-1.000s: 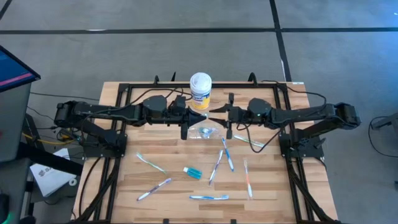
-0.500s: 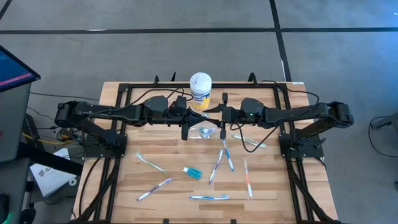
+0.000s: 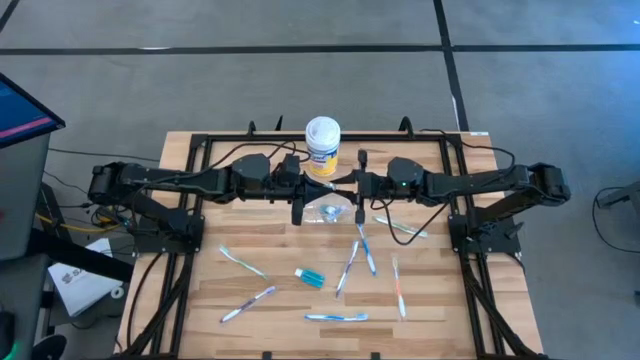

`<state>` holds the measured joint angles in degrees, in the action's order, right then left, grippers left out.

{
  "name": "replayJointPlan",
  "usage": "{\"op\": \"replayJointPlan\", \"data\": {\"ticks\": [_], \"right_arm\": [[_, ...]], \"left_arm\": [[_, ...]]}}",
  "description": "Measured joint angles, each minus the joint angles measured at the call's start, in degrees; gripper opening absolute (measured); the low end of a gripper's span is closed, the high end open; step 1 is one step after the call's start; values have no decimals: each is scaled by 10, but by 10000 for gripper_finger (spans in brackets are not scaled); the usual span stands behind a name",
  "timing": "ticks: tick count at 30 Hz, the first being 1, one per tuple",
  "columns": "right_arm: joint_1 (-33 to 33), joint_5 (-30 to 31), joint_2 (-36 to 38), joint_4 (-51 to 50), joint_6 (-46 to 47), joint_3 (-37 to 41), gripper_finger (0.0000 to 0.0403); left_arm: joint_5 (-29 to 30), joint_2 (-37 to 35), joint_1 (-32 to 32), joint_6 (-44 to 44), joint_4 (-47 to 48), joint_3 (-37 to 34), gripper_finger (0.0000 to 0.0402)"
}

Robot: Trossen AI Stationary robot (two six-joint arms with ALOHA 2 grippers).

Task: Pick & Place toothbrushing station
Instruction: Put the top green toothbrush into the transparent organizer

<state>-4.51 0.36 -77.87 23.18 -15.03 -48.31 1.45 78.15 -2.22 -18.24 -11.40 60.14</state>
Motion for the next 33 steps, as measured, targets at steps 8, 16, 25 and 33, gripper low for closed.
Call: {"op": "replayJointPlan", "data": {"ticks": [8,16,25,33], "right_arm": [[0,-4,0,-1,-1,0,15],[0,-3,0,-4,14,0,8],[-9,-4,0,-20,27,0,6],[-26,-8,0,-35,56,4,6]], "left_arm": [[15,0,0,3,-1,0,4],[19,0,-4,20,0,0,43],[33,-23,-4,75,1,0,91],[33,-28,-5,77,40,0,91]]}}
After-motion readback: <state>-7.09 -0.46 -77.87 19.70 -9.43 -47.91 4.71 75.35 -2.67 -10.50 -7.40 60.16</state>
